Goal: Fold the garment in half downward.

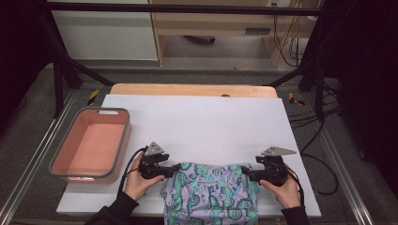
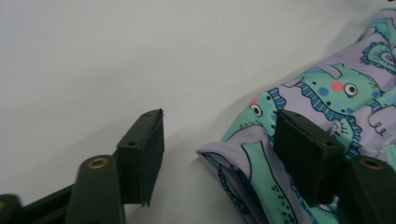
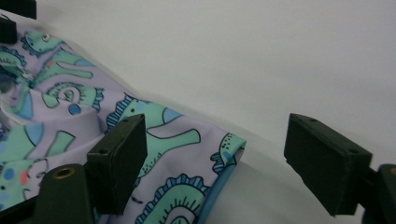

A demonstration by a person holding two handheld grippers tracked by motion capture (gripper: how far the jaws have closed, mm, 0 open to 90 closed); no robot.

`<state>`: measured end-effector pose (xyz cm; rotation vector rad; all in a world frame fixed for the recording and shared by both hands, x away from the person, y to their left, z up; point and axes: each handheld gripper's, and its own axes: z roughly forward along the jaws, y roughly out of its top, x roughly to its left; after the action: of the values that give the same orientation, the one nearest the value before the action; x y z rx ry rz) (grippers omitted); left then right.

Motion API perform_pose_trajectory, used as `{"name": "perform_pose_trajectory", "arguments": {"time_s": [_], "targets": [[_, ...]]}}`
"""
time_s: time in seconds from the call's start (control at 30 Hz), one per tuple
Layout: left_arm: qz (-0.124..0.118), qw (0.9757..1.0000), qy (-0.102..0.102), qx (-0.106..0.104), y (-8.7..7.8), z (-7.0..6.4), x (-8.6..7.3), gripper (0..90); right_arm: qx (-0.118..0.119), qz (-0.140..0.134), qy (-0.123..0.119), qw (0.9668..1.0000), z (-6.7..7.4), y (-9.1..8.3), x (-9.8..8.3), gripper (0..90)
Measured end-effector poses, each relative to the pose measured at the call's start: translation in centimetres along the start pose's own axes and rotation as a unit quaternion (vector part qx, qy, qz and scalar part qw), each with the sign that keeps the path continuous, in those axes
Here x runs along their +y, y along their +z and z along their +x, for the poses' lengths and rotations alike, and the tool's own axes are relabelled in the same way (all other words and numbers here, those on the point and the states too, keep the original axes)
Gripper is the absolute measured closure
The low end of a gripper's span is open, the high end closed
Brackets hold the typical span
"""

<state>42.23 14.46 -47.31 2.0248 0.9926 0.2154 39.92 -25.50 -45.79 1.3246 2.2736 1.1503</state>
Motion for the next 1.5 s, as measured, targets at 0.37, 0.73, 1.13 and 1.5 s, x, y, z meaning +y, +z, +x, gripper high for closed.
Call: {"name": "perform_pose_trajectory", "arguments": {"time_s": [0.37, 0.73, 1.13, 1.5], "targets": [[0.036, 0.9992, 0.016, -0.004, 0.6, -0.7, -0.2, 54.2, -0.004, 0.032, -0.011, 0.9994, -0.4, 1.2, -0.7, 38.3], [0.039, 0.9991, 0.008, -0.015, 0.7, -1.1, -0.5, 73.3, 0.006, 0.048, -0.031, 0.9984, 0.3, 1.7, -1.1, 62.1], [0.036, 0.9990, 0.009, -0.026, 0.4, -1.2, -0.6, 84.2, 0.028, 0.058, 0.007, 0.9979, 0.4, 1.4, -1.0, 87.3], [-0.001, 0.9993, 0.007, -0.036, -0.9, -0.2, 1.3, 85.5, 0.024, 0.030, 0.012, 0.9992, -0.4, 1.1, 0.3, 88.0]]}}
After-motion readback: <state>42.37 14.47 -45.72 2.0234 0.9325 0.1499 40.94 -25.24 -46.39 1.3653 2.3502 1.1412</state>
